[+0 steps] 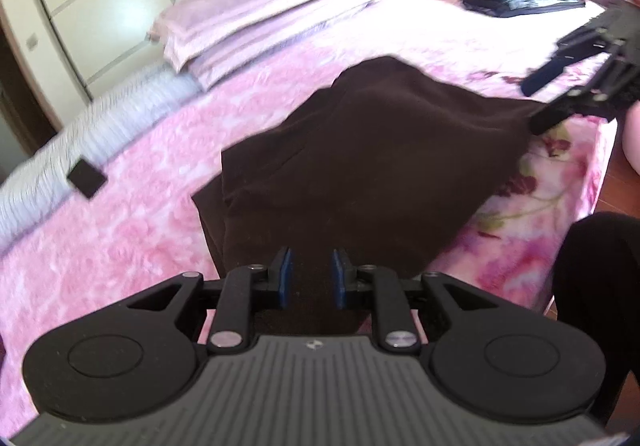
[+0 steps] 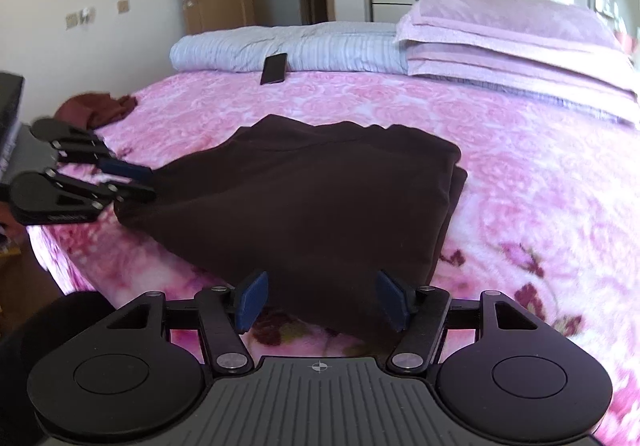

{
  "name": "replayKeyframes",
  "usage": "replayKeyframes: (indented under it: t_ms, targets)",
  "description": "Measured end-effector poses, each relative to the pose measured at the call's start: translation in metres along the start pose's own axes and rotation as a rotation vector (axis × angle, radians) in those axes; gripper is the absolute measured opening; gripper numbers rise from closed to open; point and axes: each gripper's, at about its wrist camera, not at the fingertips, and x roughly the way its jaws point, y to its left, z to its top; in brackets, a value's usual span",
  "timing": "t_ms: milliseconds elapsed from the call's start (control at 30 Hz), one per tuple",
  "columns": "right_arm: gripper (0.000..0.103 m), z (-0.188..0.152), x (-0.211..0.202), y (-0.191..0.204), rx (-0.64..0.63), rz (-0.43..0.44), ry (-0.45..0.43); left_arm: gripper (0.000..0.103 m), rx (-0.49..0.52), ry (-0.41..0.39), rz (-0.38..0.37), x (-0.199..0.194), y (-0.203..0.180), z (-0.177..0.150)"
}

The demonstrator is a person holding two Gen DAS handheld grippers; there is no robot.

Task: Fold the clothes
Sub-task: 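Grasp the folded shirt bundle with the left gripper while the right gripper grasps it too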

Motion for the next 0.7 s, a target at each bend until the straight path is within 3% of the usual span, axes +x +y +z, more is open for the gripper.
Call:
replayKeyframes:
  t_ms: [167, 333, 633, 700]
  targets:
    - [0.064, -0.005, 0.007, 0.015, -0.182, -0.023, 0.035, 0.027, 0.179, -0.035, -0.022, -0.011, -0.021, -0.015]
    - [0.064, -0.020, 0.022, 0.038, -0.417, -0.043, 0.095, 0.028, 0.340, 0.014, 0.007, 0.009, -0.039, -0.027]
    - [0.063, -0.036, 0.065, 0.064, -0.707, -0.134, 0.125, 0.031, 0.377, 0.026, 0.034, 0.031, -0.046, -0.031]
    - [0.044, -0.035, 0.070, 0.064, -0.735, -0.136, 0.132, 0.032, 0.386, 0.028, 0.047, 0.033, -0.045, -0.029]
